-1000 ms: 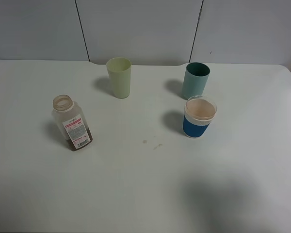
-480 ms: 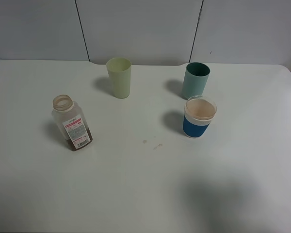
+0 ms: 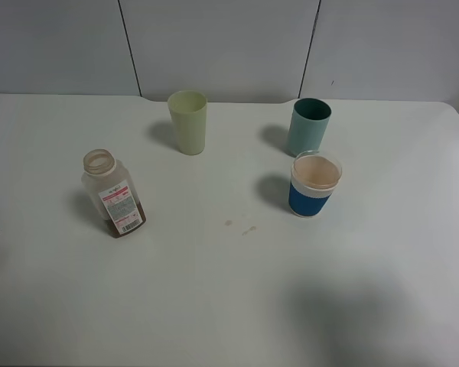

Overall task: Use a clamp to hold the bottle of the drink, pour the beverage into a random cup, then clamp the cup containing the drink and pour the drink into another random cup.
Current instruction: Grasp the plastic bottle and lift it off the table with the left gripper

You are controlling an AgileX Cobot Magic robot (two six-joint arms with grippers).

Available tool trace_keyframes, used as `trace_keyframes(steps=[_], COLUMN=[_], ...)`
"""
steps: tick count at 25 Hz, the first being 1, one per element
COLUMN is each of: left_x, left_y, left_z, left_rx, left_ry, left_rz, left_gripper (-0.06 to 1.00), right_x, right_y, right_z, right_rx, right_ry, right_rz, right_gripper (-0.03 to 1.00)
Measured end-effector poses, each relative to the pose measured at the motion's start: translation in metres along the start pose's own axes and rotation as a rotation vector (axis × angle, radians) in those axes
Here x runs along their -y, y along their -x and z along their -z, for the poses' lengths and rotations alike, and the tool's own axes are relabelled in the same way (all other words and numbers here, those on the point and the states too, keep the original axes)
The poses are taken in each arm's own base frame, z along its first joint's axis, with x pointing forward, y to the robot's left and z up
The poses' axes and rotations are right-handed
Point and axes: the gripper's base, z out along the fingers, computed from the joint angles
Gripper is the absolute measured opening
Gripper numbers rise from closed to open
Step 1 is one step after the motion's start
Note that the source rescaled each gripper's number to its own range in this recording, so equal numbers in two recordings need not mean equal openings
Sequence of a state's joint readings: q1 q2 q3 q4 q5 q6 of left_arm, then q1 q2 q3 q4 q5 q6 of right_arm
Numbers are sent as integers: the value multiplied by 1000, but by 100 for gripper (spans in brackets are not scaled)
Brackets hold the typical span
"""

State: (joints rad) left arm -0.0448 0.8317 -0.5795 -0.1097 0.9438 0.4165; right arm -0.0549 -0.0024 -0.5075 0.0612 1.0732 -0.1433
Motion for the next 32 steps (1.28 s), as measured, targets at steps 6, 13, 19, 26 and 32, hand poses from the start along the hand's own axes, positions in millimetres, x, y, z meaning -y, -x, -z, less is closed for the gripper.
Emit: trace_keyframes(steps=[6, 13, 19, 26, 32], left_x=[15, 30, 39, 45, 42], left_y=[14, 6, -1, -11, -10], left_z=[-23, -63, -80, -104, -114], left_rx=[-62, -30, 53, 179, 269], left_ry=[-88, -102, -93, -74, -33], left_rz=[-138, -203, -225, -94, 11], left_gripper=[100, 100, 100, 100, 100], right_x=[0, 0, 0, 0, 0], right_y=[0, 0, 0, 0, 0], right_z=[0, 0, 0, 0, 0], right_rx=[0, 0, 0, 0, 0], right_ry=[0, 0, 0, 0, 0], right_rz=[0, 0, 0, 0, 0], right_gripper=[92, 92, 92, 92, 92])
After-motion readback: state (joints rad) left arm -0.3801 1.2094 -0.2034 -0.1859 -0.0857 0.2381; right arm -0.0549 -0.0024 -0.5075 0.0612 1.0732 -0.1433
